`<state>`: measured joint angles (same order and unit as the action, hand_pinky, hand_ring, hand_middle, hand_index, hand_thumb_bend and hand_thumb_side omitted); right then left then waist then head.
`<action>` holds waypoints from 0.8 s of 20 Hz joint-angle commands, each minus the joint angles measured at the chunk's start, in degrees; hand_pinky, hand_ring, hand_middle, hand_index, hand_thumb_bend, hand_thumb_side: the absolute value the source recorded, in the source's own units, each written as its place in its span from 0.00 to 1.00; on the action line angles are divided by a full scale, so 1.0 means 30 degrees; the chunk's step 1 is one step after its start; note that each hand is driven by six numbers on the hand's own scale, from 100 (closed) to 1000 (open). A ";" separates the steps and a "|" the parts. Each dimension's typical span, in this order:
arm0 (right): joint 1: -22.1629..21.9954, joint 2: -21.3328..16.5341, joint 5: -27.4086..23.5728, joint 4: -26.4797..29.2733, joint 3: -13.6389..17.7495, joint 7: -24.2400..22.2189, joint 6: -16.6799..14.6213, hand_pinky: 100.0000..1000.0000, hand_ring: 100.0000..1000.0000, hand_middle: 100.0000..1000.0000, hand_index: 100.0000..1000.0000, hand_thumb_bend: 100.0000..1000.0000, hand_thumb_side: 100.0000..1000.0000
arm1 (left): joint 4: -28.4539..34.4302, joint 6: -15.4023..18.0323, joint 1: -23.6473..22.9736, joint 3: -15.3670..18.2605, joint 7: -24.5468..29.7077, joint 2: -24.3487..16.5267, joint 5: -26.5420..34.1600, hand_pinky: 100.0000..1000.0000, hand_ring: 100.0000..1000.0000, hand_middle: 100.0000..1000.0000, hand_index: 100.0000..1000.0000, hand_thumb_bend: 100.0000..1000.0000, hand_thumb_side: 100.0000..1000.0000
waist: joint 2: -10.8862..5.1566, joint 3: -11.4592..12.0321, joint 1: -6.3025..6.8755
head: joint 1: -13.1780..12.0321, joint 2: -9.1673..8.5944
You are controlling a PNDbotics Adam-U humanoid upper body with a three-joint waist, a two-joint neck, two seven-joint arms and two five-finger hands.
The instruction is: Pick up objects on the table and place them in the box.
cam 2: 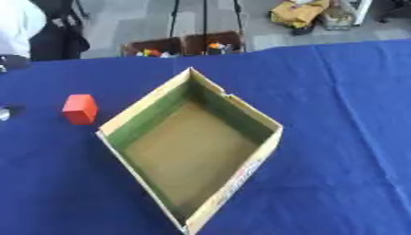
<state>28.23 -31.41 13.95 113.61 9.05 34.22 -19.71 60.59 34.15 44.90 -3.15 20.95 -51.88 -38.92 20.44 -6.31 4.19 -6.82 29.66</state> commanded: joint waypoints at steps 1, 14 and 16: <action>0.0297 -0.0266 -0.0280 0.0326 0.0004 -0.0151 -0.0023 0.73 0.71 0.78 0.75 0.00 0.70 | -0.0149 -0.0075 0.0790 0.0729 0.2347 -0.0226 0.0545 0.76 0.90 0.91 1.00 0.40 0.67 | -0.0164 -0.0023 0.0303 | -0.0185 -0.0337; 0.0686 -0.0162 -0.0447 0.0326 -0.0036 -0.0318 -0.0088 0.73 0.71 0.78 0.75 0.00 0.68 | -0.0626 -0.0368 0.2010 0.0745 0.6152 0.0909 0.1588 0.76 0.88 0.91 1.00 0.48 0.63 | 0.0477 -0.0710 0.0570 | -0.0701 -0.0538; 0.0736 -0.0139 -0.0466 0.0326 -0.0031 -0.0313 -0.0095 0.73 0.71 0.78 0.75 0.00 0.68 | -0.0801 -0.0355 0.2108 0.0785 0.6479 0.1102 0.1960 0.76 0.87 0.90 1.00 0.48 0.63 | 0.0522 -0.0847 0.0588 | -0.0765 -0.0559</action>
<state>29.71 -30.95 12.91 113.61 8.76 33.45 -19.86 58.07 28.35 50.07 -1.51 35.02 -47.28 -33.81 22.18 -8.97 5.19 -8.85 28.56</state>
